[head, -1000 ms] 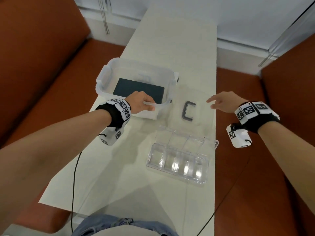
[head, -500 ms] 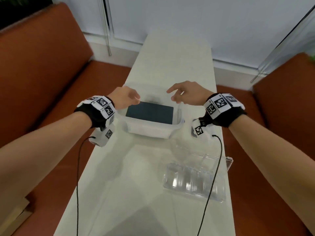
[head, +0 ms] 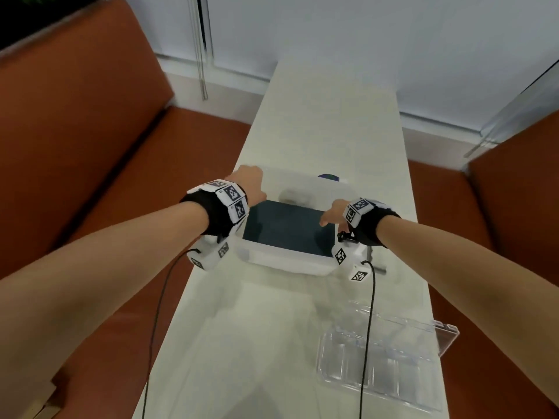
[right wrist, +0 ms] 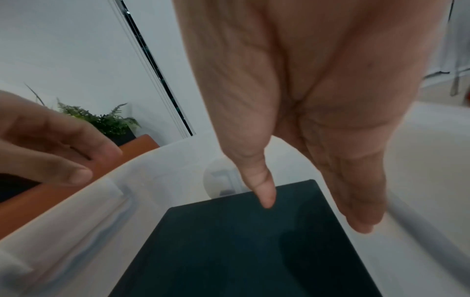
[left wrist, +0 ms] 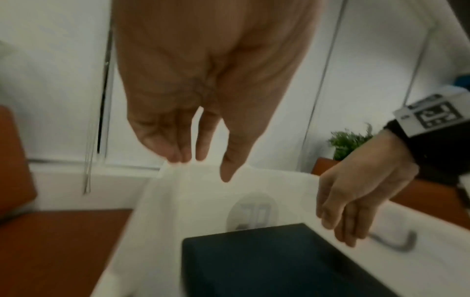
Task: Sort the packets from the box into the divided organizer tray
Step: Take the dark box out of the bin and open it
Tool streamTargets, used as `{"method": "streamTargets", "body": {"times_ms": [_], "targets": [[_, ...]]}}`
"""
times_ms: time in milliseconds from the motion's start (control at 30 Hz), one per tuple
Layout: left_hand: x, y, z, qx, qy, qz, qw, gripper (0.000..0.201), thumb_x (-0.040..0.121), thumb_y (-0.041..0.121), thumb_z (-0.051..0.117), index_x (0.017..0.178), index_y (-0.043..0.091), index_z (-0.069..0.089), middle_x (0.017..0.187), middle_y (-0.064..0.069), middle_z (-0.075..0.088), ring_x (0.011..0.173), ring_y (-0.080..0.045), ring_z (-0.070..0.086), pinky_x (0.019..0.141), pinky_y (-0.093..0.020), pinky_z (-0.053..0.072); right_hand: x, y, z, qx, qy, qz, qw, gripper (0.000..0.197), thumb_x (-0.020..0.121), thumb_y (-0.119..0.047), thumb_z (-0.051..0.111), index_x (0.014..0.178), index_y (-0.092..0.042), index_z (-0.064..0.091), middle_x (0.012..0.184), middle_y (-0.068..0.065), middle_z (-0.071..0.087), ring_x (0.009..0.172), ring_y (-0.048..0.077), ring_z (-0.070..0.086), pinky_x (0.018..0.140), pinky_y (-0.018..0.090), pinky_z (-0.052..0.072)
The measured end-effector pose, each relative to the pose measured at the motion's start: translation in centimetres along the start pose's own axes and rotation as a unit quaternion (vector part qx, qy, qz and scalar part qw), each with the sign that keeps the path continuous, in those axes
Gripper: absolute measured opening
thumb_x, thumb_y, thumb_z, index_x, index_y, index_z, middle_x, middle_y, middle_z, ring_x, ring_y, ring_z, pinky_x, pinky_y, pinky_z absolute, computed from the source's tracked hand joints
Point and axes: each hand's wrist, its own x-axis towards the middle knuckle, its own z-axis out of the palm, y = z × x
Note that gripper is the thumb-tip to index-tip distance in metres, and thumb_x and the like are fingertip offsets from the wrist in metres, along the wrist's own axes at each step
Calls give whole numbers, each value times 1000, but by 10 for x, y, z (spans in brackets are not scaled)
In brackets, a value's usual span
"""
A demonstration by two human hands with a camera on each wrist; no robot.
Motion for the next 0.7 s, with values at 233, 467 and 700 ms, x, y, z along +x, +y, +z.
{"method": "streamTargets", "body": {"times_ms": [233,467,700], "targets": [[-1,-26,-7,-69,-59,-84,992,23,97,9,54,76,-1,51,77,-13,56,76,-30,59,65,-30,49,10,-9,11,8,-38,3,999,49,86,-35,65,126,-7,57,131,14,56,108,31,54,88,31,41],[-1,-36,3,-163,-45,-100,980,35,93,16,63,117,-8,55,114,-25,62,98,-38,65,86,-43,56,17,-6,12,83,3,35,996,53,79,-34,73,117,-1,57,122,17,59,109,36,59,98,44,47],[-2,-34,8,-161,-34,-92,982,36,94,18,62,117,-8,54,116,-25,60,99,-38,64,87,-43,55,12,0,6,189,14,56,980,49,83,-26,70,118,2,51,110,17,55,110,35,59,98,43,48]]}}
